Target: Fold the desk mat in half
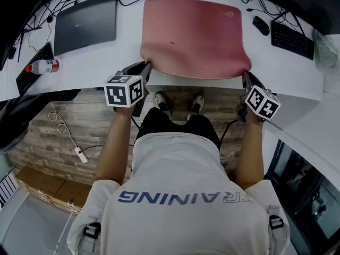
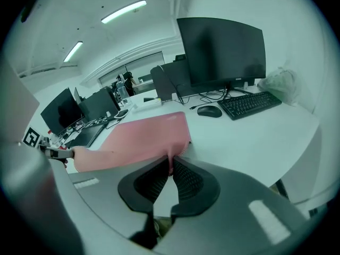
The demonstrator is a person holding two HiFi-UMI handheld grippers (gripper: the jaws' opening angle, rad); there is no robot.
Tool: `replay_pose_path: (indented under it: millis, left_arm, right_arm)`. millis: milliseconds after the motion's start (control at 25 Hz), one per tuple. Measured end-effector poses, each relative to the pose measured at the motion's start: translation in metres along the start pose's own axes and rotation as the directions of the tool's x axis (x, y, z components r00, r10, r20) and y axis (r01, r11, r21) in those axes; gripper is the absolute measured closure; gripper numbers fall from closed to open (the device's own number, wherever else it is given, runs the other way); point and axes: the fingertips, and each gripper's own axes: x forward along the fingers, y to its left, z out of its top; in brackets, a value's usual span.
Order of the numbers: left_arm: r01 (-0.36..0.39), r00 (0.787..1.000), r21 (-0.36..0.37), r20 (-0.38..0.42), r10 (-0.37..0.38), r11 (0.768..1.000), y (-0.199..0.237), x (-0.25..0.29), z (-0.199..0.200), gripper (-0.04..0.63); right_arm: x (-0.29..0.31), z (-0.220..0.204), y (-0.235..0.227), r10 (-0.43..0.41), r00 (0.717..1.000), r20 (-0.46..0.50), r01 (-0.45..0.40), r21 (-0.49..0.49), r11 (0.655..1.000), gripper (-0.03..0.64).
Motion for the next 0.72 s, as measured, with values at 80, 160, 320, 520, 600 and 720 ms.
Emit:
replay_pose_path:
  millis: [80, 160, 320, 520, 600, 720]
  left_arm:
    - [0.005, 1.000, 0.022, 0.013, -0.006, 1.000, -0.002, -0.001, 0.008, 0.560]
    - [0.013, 1.000, 0.038, 0.026, -0.014, 0.999, -0.005, -0.002, 0.016, 0.561]
    - [0.017, 0.999, 0.050, 0.048, -0.020, 0.999, -0.006, -0.002, 0.031, 0.560]
    - [-0.004, 0.998, 0.033, 0.070, 0.002, 0.999, -0.004, 0.005, 0.051, 0.560]
    - [-0.020, 0.997, 0.025, 0.078, 0.018, 0.999, -0.003, 0.011, 0.060, 0.560]
    - [-0.048, 0.995, 0.006, 0.083, 0.047, 0.999, -0.001, 0.018, 0.072, 0.560]
  right_arm:
    - [-0.001, 0.009, 0.003, -0.014, 1.000, 0.023, 0.014, -0.013, 1.000, 0.572]
    - [-0.002, 0.018, 0.005, -0.029, 0.998, 0.047, 0.030, -0.027, 0.999, 0.572]
    - [0.001, 0.036, 0.009, -0.038, 0.995, 0.087, 0.041, -0.030, 0.999, 0.572]
    - [0.014, 0.052, 0.008, -0.008, 0.996, 0.089, 0.012, -0.045, 0.999, 0.572]
    - [0.022, 0.061, 0.007, 0.013, 0.996, 0.086, -0.009, -0.051, 0.999, 0.571]
    - [0.033, 0.076, 0.009, 0.049, 0.995, 0.083, -0.043, -0.063, 0.997, 0.571]
